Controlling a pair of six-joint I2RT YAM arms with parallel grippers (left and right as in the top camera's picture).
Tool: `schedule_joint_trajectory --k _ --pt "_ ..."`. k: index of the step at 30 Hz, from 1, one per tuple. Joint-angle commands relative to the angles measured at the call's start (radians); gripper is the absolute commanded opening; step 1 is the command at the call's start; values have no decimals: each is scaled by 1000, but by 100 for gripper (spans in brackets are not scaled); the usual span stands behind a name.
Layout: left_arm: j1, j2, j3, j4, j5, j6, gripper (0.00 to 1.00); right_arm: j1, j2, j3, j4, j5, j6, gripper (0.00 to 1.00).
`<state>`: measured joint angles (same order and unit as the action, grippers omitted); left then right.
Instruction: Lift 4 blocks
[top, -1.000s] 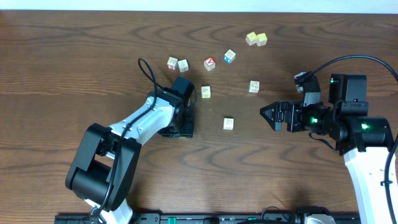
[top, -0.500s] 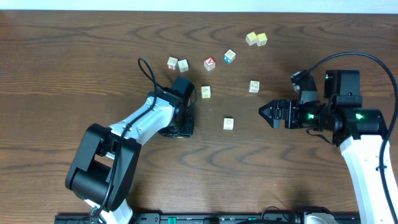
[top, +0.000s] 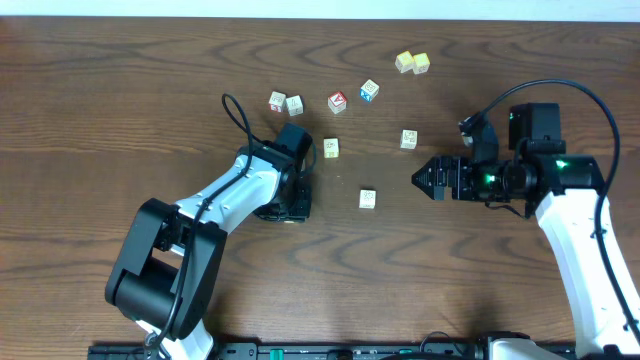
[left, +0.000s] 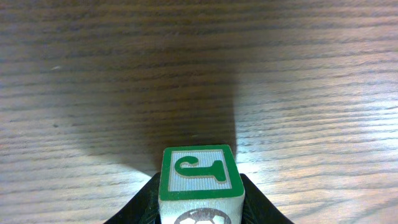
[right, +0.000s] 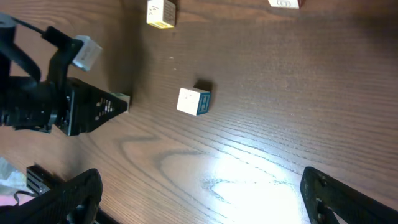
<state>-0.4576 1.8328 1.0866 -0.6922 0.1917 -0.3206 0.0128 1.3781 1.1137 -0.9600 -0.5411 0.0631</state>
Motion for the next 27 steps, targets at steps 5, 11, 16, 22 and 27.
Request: schedule_joint_trajectory --k 5,11,16,22,27 --pt "0 2 26 -35 -113 -6 27 9 77 15 15 3 -8 99" --pt "0 1 27 -36 -140 -6 27 53 149 15 40 102 88 99" --pt "0 -4 49 -71 -140 -6 27 138 185 15 81 188 156 99" --pt "0 -17 79 -98 -140 -6 41 234 186 15 138 279 238 99" --pt "0 -17 79 -101 -140 -6 43 253 186 15 141 282 239 99"
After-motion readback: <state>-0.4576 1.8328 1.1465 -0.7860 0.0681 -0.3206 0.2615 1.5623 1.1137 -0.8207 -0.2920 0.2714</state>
